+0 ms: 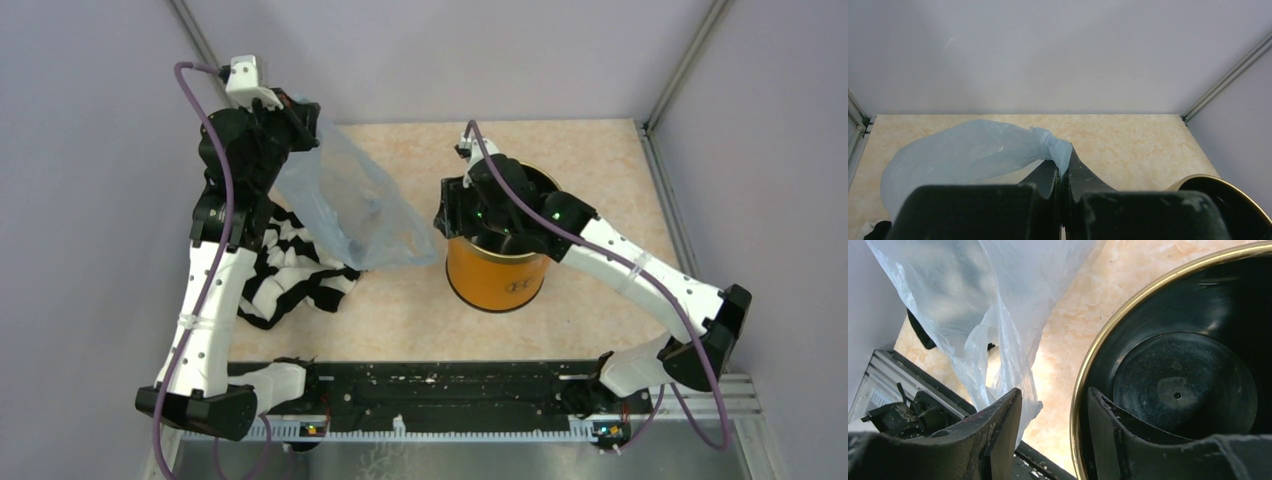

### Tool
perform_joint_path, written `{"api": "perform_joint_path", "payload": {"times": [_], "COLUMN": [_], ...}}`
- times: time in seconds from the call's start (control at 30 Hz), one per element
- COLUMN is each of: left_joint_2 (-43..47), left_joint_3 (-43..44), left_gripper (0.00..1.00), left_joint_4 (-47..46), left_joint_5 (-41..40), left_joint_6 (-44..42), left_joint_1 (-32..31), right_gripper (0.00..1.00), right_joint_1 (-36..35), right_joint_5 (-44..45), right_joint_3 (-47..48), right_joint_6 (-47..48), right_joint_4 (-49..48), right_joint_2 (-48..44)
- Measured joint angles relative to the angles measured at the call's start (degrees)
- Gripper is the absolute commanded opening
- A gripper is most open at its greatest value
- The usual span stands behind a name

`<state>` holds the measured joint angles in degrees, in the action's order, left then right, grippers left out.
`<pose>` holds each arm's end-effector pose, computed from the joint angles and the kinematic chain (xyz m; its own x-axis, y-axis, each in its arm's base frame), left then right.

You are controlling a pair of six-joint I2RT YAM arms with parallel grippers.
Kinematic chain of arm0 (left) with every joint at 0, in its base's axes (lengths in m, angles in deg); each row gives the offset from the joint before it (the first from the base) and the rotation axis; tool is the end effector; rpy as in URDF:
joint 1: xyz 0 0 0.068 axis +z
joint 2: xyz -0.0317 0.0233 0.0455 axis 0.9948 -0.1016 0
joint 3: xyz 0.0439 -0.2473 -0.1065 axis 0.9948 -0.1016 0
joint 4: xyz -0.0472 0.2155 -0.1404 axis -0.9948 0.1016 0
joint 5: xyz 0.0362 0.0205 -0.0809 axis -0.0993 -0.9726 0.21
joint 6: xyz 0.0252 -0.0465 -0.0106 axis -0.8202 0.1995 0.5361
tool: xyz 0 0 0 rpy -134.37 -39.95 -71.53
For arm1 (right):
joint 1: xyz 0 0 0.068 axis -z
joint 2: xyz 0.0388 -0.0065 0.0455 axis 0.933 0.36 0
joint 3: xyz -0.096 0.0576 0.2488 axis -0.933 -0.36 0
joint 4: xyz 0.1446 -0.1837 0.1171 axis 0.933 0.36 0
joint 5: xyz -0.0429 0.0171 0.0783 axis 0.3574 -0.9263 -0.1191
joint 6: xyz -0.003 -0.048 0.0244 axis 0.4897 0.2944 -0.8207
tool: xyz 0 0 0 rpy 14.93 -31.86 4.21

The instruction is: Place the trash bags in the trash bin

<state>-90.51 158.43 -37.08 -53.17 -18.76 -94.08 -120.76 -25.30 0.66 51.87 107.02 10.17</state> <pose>0.2301 -0.0424 0.5030 -0.0182 -0.2822 -0.9592 0.2377 0.9306 -0.2783 0.1946 0.2387 0.3925 -0.6240 -0.0528 -0.7796 -0.4596 0.8317 0.3116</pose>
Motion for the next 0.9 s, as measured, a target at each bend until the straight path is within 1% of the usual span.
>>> {"api": "perform_joint_path", "payload": {"times": [0.23,0.4,0.5,0.77,0.9], "left_joint_2": [0.2,0.2,0.2,0.9,2.3], "left_joint_3": [0.0,0.0,0.0,0.0,0.0], "left_gripper": [0.00,0.00,0.00,0.00,0.00], "left_joint_4": [-0.4,-0.4,-0.4,-0.3,0.1], "left_joint_5": [0.0,0.0,0.0,0.0,0.0], "left_joint_6": [0.0,0.0,0.0,0.0,0.0], "left_joint_1": [0.0,0.0,0.0,0.0,0.0], "right_gripper": [0.56,0.58,0.61,0.62,0.62], "right_joint_1": [-1.0,-4.8,-6.0,-6.2,-6.4], "right_joint_5": [2.1,3.3,3.9,7.4,7.9], "right_joint_3": [3.4,7.9,9.6,9.7,10.0], "right_joint_6": [2.4,4.9,6.0,10.2,12.3], "right_joint_4": [3.1,5.2,5.5,5.9,6.2], "right_joint_2": [-1.2,-0.8,0.6,7.7,8.2]}}
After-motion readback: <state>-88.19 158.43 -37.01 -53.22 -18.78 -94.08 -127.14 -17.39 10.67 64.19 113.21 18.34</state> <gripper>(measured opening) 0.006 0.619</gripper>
